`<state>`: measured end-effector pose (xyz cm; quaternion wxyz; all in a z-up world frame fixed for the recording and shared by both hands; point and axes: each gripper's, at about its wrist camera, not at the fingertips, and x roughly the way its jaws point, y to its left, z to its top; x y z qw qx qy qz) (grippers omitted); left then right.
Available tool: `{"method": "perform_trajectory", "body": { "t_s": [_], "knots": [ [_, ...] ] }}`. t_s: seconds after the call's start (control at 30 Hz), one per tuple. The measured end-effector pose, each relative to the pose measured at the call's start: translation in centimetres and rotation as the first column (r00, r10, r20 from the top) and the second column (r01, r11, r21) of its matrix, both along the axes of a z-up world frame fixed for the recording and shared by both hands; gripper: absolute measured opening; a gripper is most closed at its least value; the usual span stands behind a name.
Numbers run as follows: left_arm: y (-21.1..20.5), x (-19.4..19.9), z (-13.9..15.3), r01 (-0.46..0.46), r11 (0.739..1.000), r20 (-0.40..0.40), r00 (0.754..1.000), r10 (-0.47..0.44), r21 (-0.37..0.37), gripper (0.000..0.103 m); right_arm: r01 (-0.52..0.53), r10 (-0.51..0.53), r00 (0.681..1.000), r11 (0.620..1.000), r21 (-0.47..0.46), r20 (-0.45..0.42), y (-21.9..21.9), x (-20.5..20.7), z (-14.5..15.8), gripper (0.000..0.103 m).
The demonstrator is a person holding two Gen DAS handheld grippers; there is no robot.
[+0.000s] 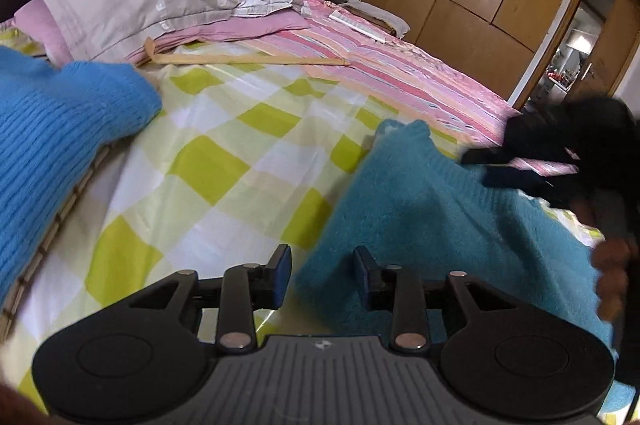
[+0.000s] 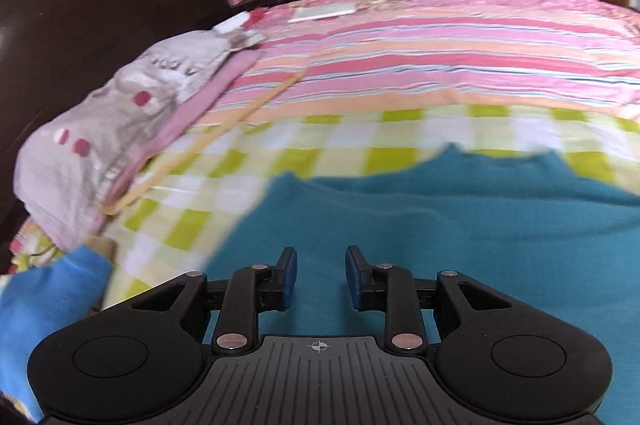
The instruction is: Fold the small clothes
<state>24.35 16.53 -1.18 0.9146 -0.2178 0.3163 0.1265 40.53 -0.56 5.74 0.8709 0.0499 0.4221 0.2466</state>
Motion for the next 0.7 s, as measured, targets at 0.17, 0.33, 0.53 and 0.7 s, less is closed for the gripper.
{"method": "perform_trajectory", "body": {
  "t_s": [0.17,0.33,0.53,0.7],
  "knots": [
    [0.4,-0.2,-0.5,0.009,1.000,0.006,1.000,-0.009,-0.006,0.046,0.007,-0.001,0.991,0.999,0.044,-0.134,3.9,2.4,-2.0,0.047],
    [0.7,-0.5,-0.8,0.014,1.000,0.012,1.000,-0.013,-0.019,0.048,0.013,-0.019,0.991,0.999,-0.048,-0.129,6.6,3.3,-2.0,0.064],
    [0.4,-0.5,-0.9,0.033,0.999,0.008,0.999,-0.033,-0.019,0.048,-0.012,-0.011,0.996,0.968,-0.249,-0.090,9.9,3.8,-2.5,0.066],
    [0.2,-0.4,-1.0,0.043,0.999,0.006,0.999,-0.043,-0.017,0.048,-0.052,0.046,0.999,0.907,-0.418,-0.025,12.4,3.6,-3.8,0.067]
  ]
}}
